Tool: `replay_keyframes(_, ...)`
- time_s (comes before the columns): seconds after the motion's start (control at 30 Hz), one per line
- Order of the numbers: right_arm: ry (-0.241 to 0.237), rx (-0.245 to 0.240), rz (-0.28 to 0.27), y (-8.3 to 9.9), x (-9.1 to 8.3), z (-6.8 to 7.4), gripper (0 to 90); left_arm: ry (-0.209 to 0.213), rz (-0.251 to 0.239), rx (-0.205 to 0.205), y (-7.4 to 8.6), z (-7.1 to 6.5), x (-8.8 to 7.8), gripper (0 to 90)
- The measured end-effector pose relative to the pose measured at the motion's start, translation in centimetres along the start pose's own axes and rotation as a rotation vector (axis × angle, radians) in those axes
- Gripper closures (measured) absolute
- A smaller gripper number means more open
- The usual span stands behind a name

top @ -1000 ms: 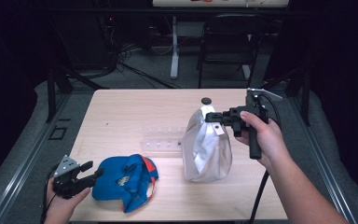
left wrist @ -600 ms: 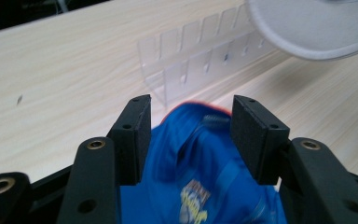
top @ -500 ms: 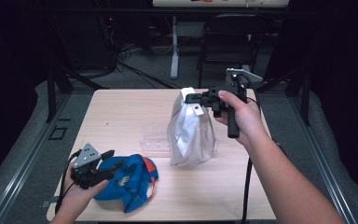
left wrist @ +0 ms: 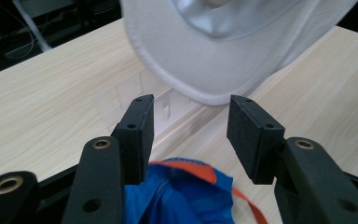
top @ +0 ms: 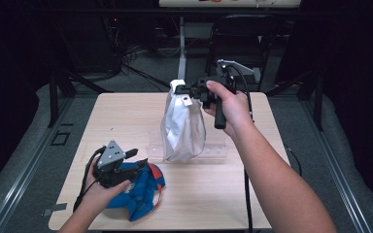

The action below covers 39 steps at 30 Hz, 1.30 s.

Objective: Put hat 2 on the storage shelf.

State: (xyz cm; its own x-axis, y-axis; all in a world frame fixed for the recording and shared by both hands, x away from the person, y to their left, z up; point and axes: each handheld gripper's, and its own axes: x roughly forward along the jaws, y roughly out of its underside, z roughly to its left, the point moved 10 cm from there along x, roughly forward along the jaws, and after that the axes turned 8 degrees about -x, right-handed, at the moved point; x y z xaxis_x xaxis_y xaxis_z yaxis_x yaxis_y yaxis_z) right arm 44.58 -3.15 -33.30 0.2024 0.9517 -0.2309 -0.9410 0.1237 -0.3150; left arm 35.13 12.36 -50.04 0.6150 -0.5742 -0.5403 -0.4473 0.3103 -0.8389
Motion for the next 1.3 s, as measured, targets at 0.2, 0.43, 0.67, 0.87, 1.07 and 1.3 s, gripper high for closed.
replay_keyframes(0.2, 0.005, 0.007, -0.023, -1.1, 1.0, 0.2, 81.3, 0.003, 0.026, 0.060, -0.7, -1.7, 1.9, 48.9)
replay_keyframes(0.43, 0.012, 0.021, -0.042, -2.1, 1.6, -0.1, 81.3, -0.058, 0.056, 0.116, -1.5, -2.3, 4.7, 45.9)
replay_keyframes(0.67, 0.017, 0.035, -0.062, -2.8, 1.8, -0.6, 81.3, -0.169, 0.125, 0.172, -1.2, -1.1, 7.0, 63.9)
replay_keyframes(0.87, 0.022, 0.037, -0.065, -3.0, 2.1, -0.8, 81.3, -0.131, 0.144, 0.115, -1.1, -0.2, 7.2, 79.8)
replay_keyframes(1.07, 0.045, 0.033, -0.059, -2.8, 2.7, -1.2, 81.3, -0.103, 0.131, 0.064, -0.5, 0.7, 7.2, 81.8)
replay_keyframes(1.3, 0.061, 0.037, -0.043, -2.6, 3.4, -2.0, 81.3, -0.076, 0.135, 0.039, 0.4, 1.0, 7.9, 82.0)
